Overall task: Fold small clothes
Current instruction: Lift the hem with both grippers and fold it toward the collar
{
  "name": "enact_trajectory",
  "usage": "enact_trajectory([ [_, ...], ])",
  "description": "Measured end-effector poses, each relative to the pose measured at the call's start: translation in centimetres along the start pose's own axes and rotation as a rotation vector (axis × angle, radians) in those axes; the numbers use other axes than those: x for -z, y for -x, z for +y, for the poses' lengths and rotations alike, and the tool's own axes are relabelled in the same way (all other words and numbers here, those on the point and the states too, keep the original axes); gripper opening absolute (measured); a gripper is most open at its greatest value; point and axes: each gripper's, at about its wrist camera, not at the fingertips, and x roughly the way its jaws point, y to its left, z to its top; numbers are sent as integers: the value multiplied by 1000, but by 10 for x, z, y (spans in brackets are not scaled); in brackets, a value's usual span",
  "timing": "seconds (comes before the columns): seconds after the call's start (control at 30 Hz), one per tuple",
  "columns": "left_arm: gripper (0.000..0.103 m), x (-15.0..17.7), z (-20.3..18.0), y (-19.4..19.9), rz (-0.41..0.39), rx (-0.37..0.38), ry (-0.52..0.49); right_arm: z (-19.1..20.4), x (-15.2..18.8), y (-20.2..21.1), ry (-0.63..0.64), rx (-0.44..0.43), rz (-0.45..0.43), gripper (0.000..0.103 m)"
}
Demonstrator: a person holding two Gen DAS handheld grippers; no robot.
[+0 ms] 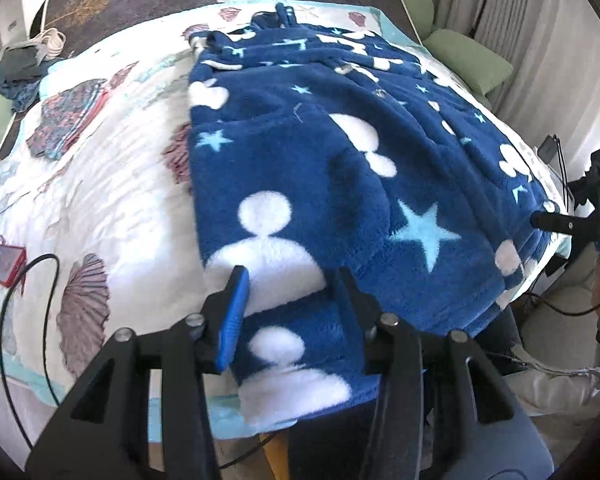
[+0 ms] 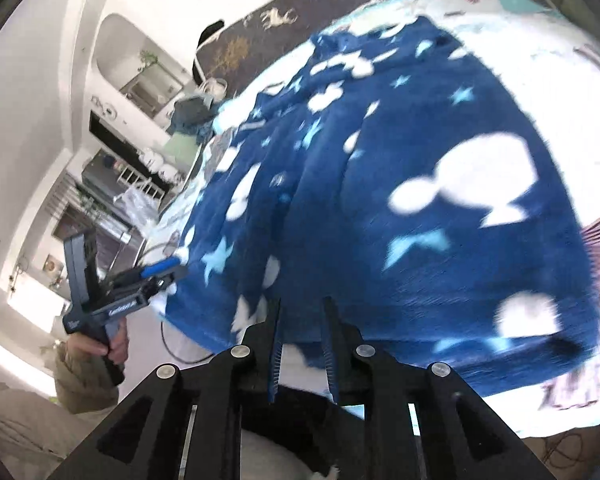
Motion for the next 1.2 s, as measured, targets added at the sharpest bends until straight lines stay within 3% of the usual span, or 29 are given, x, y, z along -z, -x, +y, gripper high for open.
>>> enact_trajectory([
  [0.1, 47, 4, 1, 11, -14, -20, 1, -15, -5, 11, -11, 88, -46, 26],
  [0.2, 48, 6, 9, 26, -47, 44, 40, -35, -12, 29, -65, 173, -99, 29],
  [0.23, 54, 7, 12, 29, -57, 55, 61, -41, -11, 38, -86, 181, -122, 29],
  [0.3, 67, 12, 23, 32, -70, 52, 104, -57, -9, 52, -133, 188, -170, 40],
  [0.37, 68, 16, 30, 26, -44, 33, 131, -72, -6, 62, -183, 197, -195, 53],
  [0.47, 68, 25, 32, 8, 38, 59, 152, -93, -6, 58, -245, 196, -162, 54],
  [0.57, 68, 33, 24, -3, 81, 74, 123, -104, -3, 46, -286, 139, -114, 56],
  [0.7, 68, 35, 24, -2, 64, 80, 126, -102, -6, 43, -268, 104, -116, 60],
  [0.77, 63, 34, 30, -2, 55, 89, 150, -101, -7, 40, -268, 99, -111, 61],
  [0.83, 40, 34, 34, -2, 51, 96, 167, -102, -8, 39, -273, 84, -119, 61],
  [0.93, 22, 36, 36, -3, 53, 164, 209, -103, -8, 34, -289, 44, -131, 61],
  [1.0, 19, 36, 32, -5, 54, 158, 204, -103, -9, 29, -292, 41, -125, 60],
  [1.03, 18, 36, 31, -5, 52, 157, 202, -103, -10, 27, -291, 54, -123, 49],
  [1.07, 18, 35, 31, -4, 49, 159, 205, -102, -11, 26, -284, 77, -117, 28],
  [1.1, 18, 35, 31, -2, 47, 162, 208, -101, -12, 26, -278, 93, -111, 18],
  [1.2, 21, 36, 33, 0, 52, 166, 220, -99, -12, 31, -277, 56, -126, 16],
])
